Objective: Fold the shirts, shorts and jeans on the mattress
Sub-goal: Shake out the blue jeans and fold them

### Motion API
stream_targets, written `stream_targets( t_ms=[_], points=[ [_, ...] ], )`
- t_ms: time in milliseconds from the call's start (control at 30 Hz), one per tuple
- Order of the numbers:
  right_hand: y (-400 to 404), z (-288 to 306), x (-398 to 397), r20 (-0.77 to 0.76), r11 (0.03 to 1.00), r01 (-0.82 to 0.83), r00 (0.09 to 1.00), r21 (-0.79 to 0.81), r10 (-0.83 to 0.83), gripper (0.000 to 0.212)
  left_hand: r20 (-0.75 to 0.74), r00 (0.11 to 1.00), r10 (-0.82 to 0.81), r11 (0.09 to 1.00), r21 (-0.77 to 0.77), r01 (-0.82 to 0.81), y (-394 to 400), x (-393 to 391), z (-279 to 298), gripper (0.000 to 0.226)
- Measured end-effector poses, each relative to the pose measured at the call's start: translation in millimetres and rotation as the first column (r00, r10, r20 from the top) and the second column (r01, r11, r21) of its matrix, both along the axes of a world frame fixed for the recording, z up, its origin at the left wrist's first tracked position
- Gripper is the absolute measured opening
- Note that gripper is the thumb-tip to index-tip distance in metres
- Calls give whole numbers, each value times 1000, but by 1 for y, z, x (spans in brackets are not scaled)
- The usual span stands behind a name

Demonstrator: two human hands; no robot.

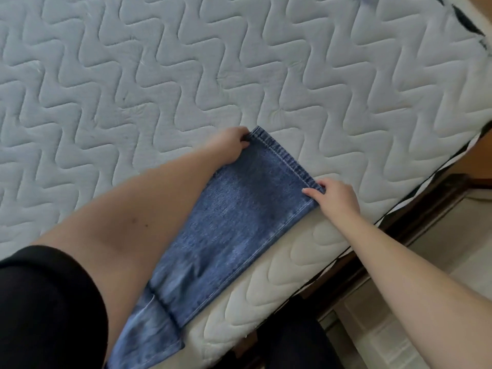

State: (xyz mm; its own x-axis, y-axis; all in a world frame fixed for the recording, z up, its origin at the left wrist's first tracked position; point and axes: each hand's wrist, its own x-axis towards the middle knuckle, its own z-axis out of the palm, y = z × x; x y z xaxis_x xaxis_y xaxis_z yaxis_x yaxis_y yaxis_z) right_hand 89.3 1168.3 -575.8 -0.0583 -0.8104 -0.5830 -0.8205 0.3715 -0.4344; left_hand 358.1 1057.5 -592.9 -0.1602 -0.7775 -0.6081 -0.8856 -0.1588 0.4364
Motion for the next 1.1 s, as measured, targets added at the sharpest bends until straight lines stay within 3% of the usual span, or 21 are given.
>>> stream_targets(
  t_ms=[267,500,733,1100],
  points=[
    [-15,-23,-22,170,997,61,983,54,-70,35,77,997,-24,999,-36,27,-18,-9,-18,22],
    [-17,-24,-25,200,992,61,976,109,-82,33,88,996,-9,1000,-10,10,-17,-16,-13,31],
    [-17,-30,-28,250,988,70,963,135,-102,22,32,994,101,992,-84,-98,-15,-24,-13,22],
    [-20,-26,-22,246,974,149,951,171,-189,26,166,986,15,983,-185,16,14,-34,10,35]
  ],
)
